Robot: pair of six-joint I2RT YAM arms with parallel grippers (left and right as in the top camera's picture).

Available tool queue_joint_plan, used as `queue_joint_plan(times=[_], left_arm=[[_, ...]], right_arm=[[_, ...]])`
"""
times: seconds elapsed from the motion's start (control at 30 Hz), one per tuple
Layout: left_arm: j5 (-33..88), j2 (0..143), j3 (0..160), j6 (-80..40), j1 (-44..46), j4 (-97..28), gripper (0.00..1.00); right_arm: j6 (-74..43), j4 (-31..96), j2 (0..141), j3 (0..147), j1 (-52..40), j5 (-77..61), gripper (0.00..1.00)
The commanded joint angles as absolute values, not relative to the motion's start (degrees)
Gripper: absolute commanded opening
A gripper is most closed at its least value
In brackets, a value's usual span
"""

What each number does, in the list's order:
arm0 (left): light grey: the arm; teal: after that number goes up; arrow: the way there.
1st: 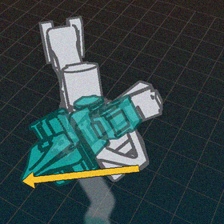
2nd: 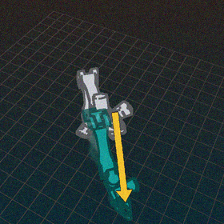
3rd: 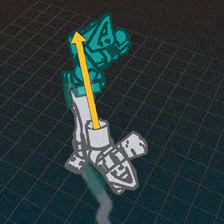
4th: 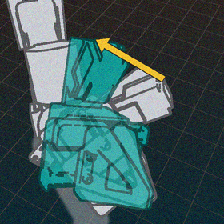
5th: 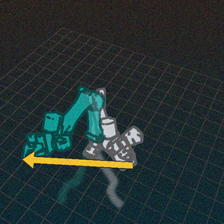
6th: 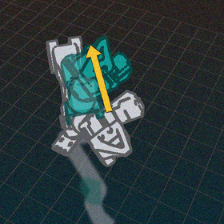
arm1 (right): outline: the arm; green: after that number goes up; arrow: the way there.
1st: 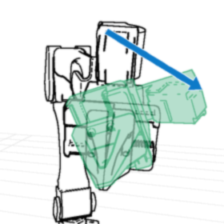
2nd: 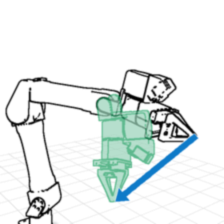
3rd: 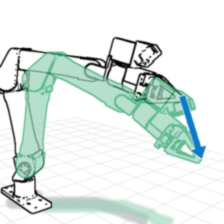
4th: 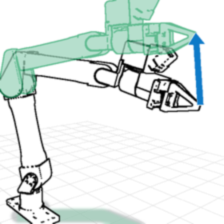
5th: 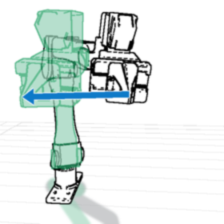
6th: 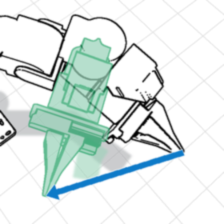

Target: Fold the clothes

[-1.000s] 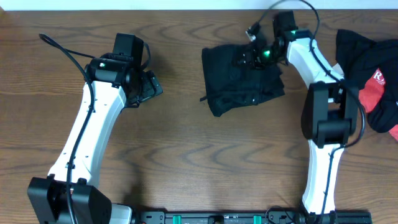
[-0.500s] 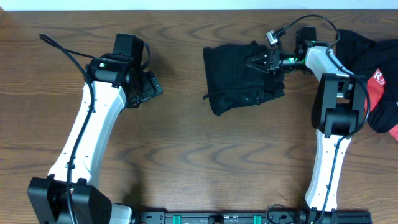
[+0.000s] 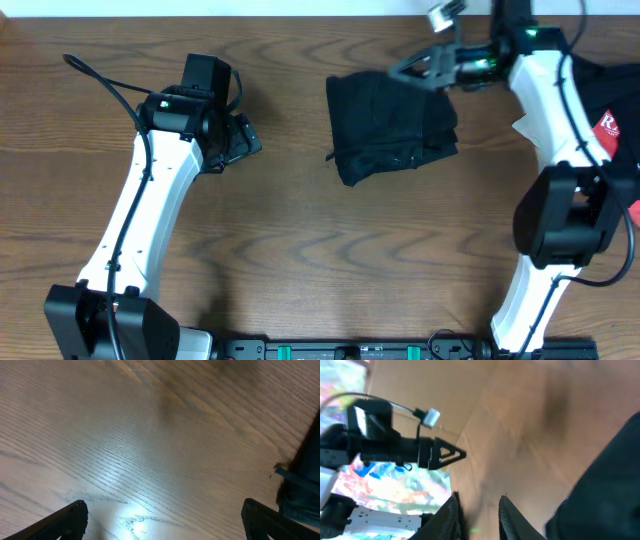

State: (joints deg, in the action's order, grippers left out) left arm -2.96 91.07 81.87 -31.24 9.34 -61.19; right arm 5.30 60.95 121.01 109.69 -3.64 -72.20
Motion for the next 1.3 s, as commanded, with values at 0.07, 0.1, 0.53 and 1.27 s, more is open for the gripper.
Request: queue_joint_plan(times=[0.07, 0.1, 0.53, 1.27], left_arm=[[-3.03, 90.35, 81.47, -30.46, 9.34, -61.36, 0.98], [-3.03, 90.35, 81.47, -30.46, 9.34, -61.34, 0.98], [-3.03, 90.35, 81.47, -30.48, 9.34, -61.36, 0.98], [-3.01, 90.35, 81.47, -30.46, 9.34, -61.39, 0.98]], right_arm=[[8.47, 65.78, 123.46, 103.7, -8.99, -62.78, 0.18], [8.84, 65.08, 123.46, 102.17, -9.63, -62.76, 0.18], [7.9, 34.04, 124.11, 78.08, -6.2, -60.64, 0.35], [-1.76, 31.75, 118.67, 86.46, -3.36, -69.3, 0.43]])
